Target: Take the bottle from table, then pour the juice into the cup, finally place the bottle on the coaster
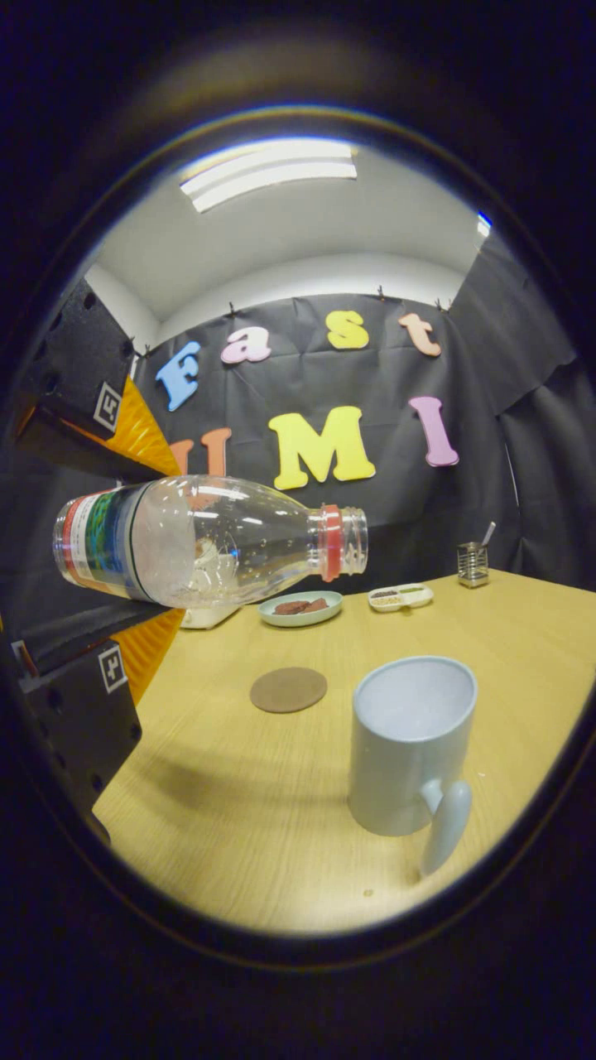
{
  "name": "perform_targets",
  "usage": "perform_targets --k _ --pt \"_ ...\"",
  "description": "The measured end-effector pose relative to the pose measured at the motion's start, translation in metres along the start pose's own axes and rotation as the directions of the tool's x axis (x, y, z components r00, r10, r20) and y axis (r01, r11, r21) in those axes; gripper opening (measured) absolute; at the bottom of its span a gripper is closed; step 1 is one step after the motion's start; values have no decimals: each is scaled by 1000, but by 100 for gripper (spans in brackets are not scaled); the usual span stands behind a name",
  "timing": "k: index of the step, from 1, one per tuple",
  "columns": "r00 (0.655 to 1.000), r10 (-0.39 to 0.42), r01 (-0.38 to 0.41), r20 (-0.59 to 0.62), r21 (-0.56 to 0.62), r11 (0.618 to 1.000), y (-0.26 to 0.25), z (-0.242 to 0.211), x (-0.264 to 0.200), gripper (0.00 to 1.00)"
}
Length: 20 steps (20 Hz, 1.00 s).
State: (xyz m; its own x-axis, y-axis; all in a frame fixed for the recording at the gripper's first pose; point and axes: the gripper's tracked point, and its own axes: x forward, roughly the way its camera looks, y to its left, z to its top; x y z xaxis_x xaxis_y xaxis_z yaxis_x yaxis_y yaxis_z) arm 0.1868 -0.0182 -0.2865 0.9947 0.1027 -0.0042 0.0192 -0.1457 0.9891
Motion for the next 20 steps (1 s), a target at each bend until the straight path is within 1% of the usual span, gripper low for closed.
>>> perform_targets --k 3,11,15,20 --pt "1000 13 -13 -1 40 999 3 -1 0 78" --pt "999 46 -46 0 73 996 12 1 -1 78" --pt "998 58 -57 -16 70 996 12 -2 -2 78" --pt "995 93 -91 -16 111 990 22 -1 -3 78"
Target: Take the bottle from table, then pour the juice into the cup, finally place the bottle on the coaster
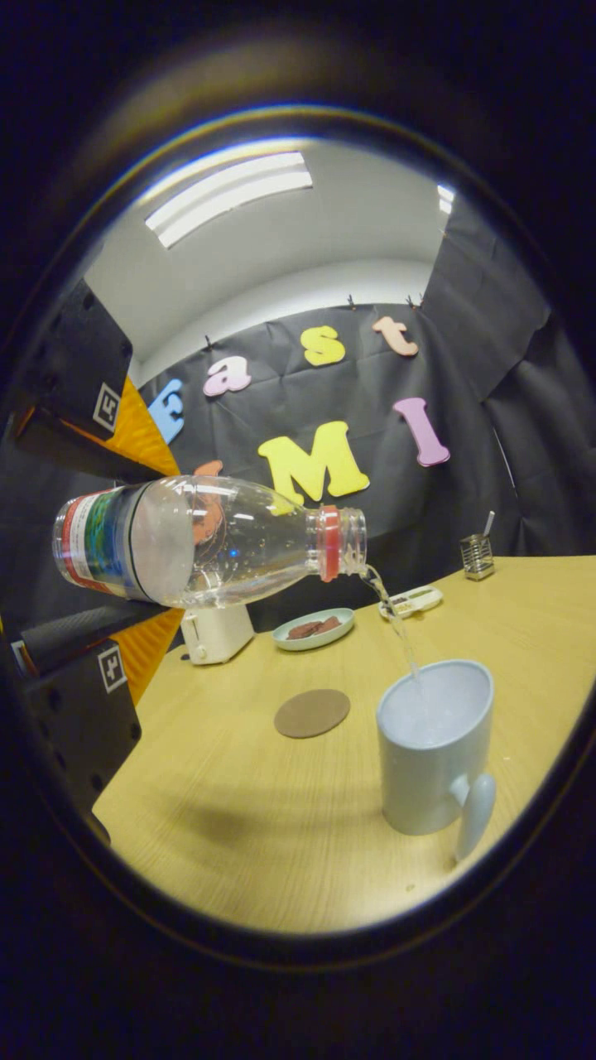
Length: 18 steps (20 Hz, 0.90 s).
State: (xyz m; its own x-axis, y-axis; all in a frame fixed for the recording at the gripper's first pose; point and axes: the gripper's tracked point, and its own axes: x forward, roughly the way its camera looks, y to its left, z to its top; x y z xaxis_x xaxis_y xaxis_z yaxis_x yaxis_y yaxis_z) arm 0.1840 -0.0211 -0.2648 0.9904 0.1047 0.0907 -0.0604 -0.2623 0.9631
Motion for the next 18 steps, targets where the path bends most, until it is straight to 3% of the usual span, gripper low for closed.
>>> perform_targets --k 18 --pt "996 89 -89 4 115 989 31 1 -2 78"
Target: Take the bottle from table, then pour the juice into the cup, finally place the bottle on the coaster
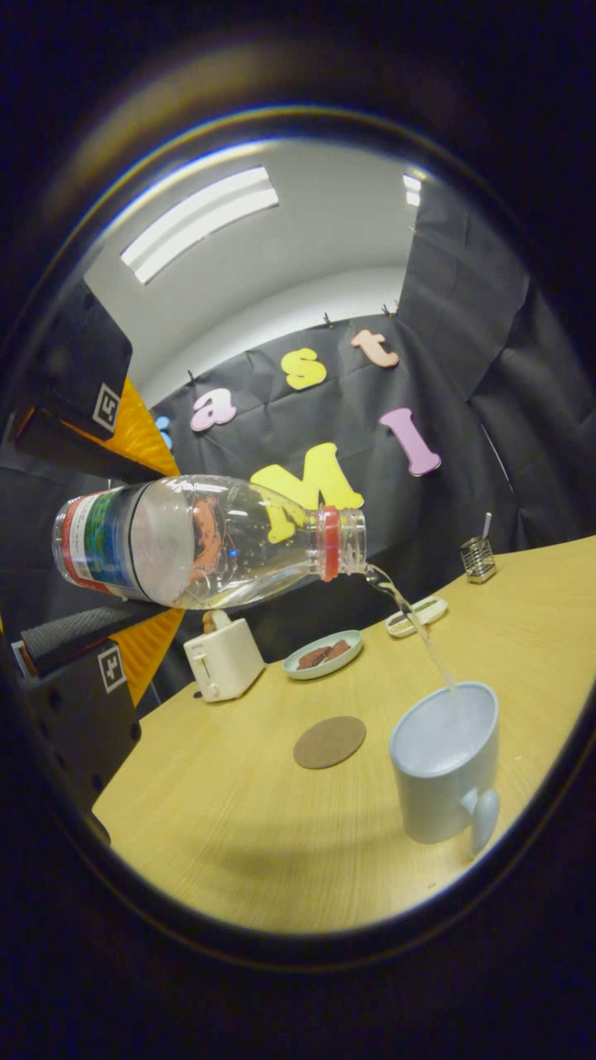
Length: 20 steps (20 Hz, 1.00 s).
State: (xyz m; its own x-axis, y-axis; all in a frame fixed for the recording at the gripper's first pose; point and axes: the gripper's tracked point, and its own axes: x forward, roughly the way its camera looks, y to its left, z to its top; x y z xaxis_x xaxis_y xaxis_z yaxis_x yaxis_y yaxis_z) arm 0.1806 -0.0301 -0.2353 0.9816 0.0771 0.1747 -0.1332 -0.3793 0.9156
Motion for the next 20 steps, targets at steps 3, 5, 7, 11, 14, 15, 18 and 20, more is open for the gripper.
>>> perform_targets --k 3,5,7,11,14,15,18,20 --pt "1000 27 -27 7 32 999 8 0 1 78" --pt "999 46 -47 16 56 997 14 1 1 78" --pt "998 56 -57 24 79 995 19 3 2 78" --pt "999 48 -50 27 112 992 19 6 5 78" --pt "999 44 -47 21 132 990 18 6 8 78" --pt "999 44 -47 24 140 989 19 8 10 78" --pt "999 36 -43 37 187 981 20 12 13 78" --pt "998 38 -46 39 217 975 26 12 14 78"
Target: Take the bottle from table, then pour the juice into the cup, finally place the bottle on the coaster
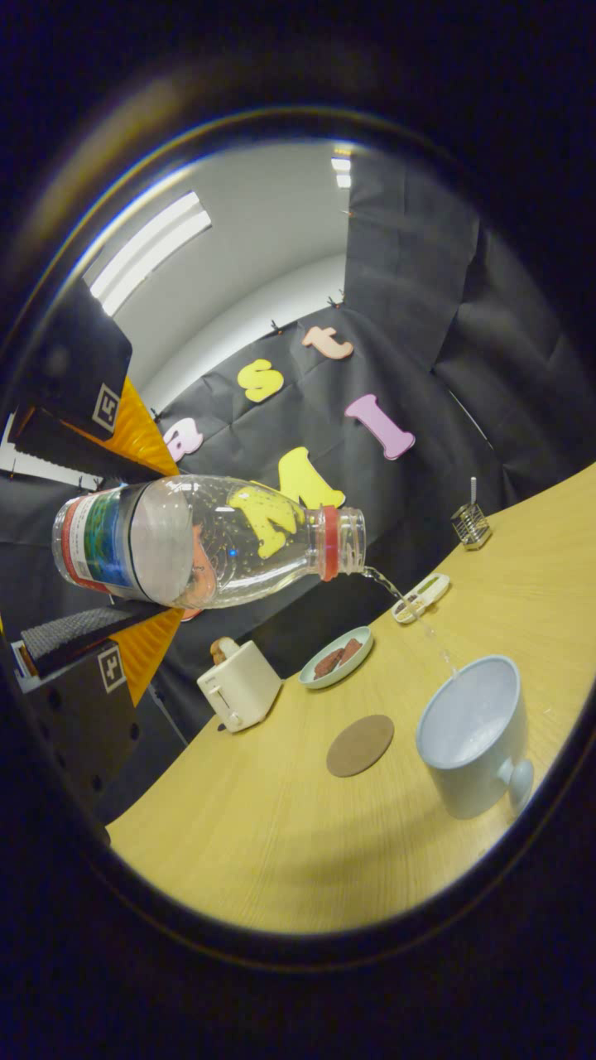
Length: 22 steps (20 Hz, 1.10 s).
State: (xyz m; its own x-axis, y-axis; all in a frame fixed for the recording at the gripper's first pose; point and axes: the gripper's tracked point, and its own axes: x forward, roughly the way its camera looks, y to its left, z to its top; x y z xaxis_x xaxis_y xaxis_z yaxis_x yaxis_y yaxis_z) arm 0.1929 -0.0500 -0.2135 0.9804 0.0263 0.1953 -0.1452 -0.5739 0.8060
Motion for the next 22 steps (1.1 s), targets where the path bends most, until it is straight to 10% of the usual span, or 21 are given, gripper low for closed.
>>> perform_targets --k 22 --pt "999 43 -42 -18 41 998 52 -28 4 78"
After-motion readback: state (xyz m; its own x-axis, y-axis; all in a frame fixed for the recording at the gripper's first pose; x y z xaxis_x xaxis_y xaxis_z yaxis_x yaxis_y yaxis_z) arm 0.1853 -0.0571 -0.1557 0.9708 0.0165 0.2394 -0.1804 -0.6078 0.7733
